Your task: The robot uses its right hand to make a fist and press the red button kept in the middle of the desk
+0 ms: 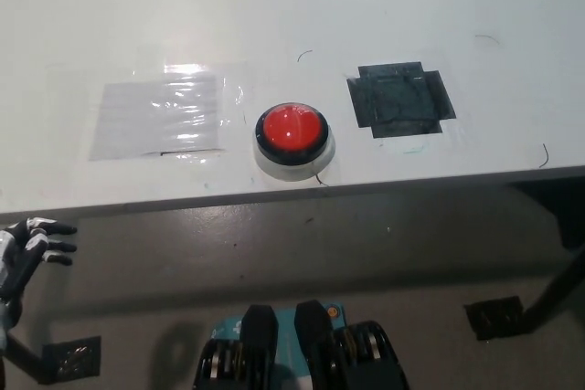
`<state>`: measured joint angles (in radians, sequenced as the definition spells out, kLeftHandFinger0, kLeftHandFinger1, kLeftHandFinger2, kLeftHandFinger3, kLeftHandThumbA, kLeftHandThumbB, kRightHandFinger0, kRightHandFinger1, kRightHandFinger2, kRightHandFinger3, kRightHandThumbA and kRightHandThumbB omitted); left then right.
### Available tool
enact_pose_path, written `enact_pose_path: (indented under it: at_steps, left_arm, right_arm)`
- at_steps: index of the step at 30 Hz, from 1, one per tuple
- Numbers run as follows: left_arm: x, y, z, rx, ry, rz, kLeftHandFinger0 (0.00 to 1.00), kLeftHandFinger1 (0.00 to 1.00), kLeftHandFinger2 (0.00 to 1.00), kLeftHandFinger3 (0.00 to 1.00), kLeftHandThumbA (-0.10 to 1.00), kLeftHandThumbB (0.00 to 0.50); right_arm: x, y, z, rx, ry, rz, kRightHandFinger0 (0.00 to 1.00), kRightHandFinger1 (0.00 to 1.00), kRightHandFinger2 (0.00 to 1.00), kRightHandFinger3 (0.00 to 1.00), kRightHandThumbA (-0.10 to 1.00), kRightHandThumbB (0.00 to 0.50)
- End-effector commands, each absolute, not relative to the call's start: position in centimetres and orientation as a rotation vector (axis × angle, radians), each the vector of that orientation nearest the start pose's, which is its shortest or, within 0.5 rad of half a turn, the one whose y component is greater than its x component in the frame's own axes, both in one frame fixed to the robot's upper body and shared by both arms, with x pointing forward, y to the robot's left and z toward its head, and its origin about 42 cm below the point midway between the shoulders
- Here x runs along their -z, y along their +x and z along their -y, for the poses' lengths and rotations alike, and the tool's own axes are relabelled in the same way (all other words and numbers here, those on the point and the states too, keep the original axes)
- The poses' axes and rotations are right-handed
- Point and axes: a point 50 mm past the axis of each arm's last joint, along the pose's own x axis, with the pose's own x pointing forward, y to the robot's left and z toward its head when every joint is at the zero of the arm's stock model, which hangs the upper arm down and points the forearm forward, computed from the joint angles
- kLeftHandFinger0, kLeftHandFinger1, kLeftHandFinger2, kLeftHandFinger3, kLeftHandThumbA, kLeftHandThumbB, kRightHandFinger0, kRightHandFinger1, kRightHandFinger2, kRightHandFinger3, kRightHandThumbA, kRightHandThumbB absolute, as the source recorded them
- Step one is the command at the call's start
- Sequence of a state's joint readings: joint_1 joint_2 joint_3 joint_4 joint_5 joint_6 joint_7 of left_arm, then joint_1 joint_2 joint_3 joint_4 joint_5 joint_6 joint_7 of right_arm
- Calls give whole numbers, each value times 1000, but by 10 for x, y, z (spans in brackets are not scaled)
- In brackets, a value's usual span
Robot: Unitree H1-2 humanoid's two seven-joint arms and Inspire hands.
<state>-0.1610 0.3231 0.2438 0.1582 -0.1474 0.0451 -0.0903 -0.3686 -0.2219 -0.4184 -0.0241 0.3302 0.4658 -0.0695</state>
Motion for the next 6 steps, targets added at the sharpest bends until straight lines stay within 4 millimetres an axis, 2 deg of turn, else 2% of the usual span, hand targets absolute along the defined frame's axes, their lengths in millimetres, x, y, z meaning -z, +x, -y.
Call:
enact_pose_path:
  at_steps: [1,2,3,4,5,6]
  left_arm:
    - [-146,331,-381,-171,139,66,504,507,584,551,607,23]
    - [-146,331,-381,-169,131,65,505,509,586,552,605,23]
    - [-145,332,-381,-171,145,63,490,497,572,540,610,31]
    - [-144,332,-382,-166,135,71,475,482,553,527,608,27]
    - [-142,333,-381,-167,123,76,472,478,548,523,604,27]
    - [-142,333,-381,-167,123,76,472,478,548,523,604,27]
  right_arm:
    - [-240,382,368,295,155,52,28,225,436,427,572,140]
    - [-240,382,368,295,150,47,2,180,374,388,572,141]
    - [-239,383,368,288,156,44,15,168,350,389,560,144]
    - [-238,384,367,283,156,37,34,191,383,423,554,159]
    - [-242,386,368,278,148,40,37,166,330,443,541,162]
    - [-242,386,368,278,148,40,37,166,330,443,541,162]
